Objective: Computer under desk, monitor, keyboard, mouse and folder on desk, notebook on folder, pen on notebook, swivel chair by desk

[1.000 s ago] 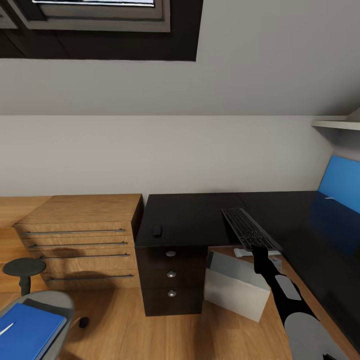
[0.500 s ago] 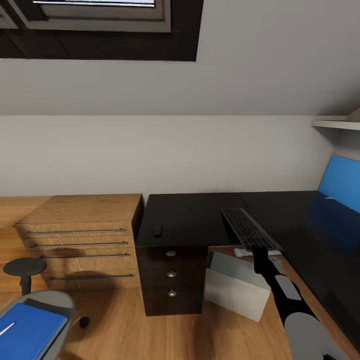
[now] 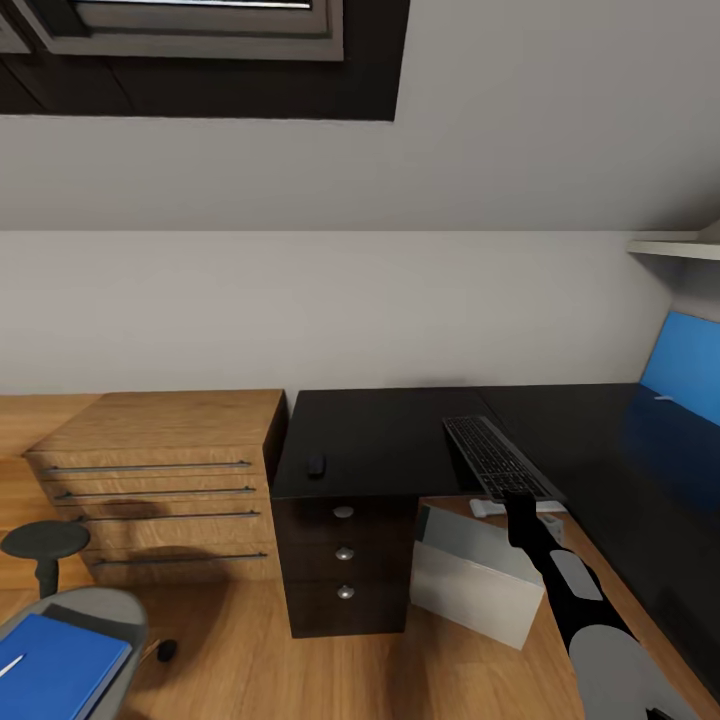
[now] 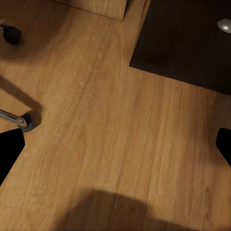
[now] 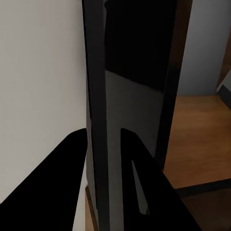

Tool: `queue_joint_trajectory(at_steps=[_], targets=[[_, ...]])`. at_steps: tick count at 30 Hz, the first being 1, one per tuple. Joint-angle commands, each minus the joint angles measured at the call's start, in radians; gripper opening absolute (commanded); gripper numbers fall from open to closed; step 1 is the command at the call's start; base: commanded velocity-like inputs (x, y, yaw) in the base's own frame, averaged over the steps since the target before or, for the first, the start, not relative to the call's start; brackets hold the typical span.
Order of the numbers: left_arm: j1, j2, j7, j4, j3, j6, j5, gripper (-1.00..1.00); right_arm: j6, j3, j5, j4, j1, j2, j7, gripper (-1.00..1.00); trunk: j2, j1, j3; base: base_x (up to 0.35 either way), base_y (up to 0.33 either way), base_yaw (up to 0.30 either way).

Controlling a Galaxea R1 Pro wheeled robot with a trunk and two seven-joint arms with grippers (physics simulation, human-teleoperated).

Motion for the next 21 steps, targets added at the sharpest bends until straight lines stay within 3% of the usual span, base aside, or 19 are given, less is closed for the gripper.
queue_joint_trajectory(at_steps=[1, 11, 21], targets=[[0.000, 0.000, -0.001, 0.001, -0.002, -0.003, 0.008, 1.00, 0.007, -0.003, 0.008, 0.003, -0.001, 0.001, -0.053, -1.00, 0.000, 0.000, -0.001, 0.011, 0.002, 0.000], [-0.001, 0.000, -0.001, 0.002, -0.002, -0.002, 0.009, 1.00, 0.007, -0.001, 0.009, 0.007, -0.001, -0.001, -0.055, -1.00, 0.000, 0.000, -0.001, 0.003, 0.001, 0.000], [-0.001, -0.002, -0.001, 0.002, -0.001, 0.001, 0.008, 1.00, 0.007, 0.026, 0.009, 0.021, -0.001, -0.004, -0.057, -1.00, 0.000, 0.000, -0.001, 0.000, 0.000, 0.000]])
